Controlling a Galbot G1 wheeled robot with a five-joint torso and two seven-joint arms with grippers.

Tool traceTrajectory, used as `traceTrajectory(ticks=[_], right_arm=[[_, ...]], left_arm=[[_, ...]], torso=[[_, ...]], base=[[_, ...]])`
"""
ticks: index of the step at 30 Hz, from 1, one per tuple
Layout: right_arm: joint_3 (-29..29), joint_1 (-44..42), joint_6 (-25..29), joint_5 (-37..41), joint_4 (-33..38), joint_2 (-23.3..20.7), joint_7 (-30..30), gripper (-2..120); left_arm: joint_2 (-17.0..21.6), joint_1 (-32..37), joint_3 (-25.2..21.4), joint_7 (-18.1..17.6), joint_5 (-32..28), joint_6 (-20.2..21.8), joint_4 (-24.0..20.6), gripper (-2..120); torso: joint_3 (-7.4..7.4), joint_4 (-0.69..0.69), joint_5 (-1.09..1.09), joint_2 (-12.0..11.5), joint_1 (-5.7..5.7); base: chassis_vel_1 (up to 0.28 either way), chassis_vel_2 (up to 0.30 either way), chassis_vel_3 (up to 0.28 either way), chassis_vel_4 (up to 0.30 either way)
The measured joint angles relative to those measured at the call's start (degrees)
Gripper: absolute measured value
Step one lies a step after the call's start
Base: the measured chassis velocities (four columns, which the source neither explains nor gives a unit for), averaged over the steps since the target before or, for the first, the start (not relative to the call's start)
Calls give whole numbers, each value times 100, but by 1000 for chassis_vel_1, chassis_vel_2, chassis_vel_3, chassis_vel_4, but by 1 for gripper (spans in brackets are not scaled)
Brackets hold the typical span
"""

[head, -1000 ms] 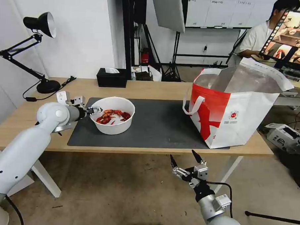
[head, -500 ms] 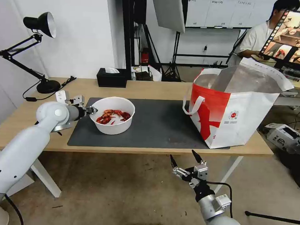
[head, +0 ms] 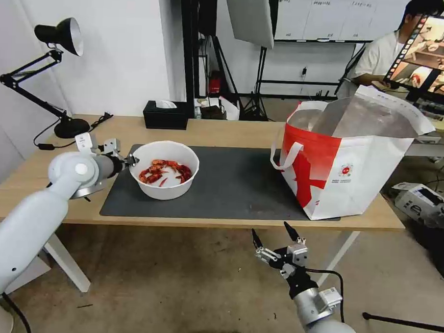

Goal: Pick up the trash from the table and place it into the takeout bag.

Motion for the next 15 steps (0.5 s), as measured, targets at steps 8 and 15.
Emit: traceTrajectory(ticks=[8, 15], right_arm=[[0, 0, 0, 0, 0, -1, 0, 100], [0, 0, 0, 0, 0, 0, 0, 100]], left_arm=[[197, 3, -38, 191, 1040, -985, -441, 0], [209, 241, -63, -80, 2020, -1880, -598, 0]], torso=[[0, 0, 2, 0, 0], [0, 0, 0, 0, 0]], base=[[0, 0, 0, 0], [0, 0, 0, 0]])
